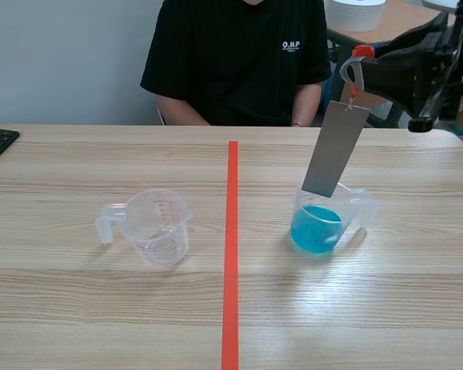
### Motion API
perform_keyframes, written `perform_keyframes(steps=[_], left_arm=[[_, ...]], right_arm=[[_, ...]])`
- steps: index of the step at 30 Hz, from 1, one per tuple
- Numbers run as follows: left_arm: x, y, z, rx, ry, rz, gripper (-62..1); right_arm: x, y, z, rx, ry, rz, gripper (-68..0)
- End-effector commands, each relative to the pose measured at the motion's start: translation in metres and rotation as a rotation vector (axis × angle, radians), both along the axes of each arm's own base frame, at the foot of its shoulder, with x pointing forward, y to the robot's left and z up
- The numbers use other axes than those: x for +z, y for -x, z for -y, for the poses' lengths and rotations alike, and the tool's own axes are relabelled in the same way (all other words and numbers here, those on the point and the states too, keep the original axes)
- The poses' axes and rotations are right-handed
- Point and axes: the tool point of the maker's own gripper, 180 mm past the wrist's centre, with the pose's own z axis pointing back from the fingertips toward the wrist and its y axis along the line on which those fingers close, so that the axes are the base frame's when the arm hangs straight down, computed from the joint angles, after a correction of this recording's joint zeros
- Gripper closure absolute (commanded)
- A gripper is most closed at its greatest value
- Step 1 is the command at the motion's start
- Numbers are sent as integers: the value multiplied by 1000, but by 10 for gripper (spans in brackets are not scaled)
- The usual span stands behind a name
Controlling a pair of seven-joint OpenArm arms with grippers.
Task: Do the redox reaction experiment.
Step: 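Raise the plate and point at it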
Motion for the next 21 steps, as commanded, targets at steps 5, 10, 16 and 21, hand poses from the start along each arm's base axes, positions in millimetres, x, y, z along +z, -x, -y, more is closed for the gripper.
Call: perform_keyframes(steps=[5,10,16,21], left_arm=[[3,-6,3,-6,11,21,-34],[3,-5,3,-6,11,21,-34],[3,-6,3,-6,11,22,-34],[3,-6,9,-16,30,25,-34]], right_arm=[[36,0,6,5,-15,72,-15],[50,5,4,18,-17,86,-15],[60,10,0,28,-3,98,-15],[65,13,-2,35,-14,95,-15]])
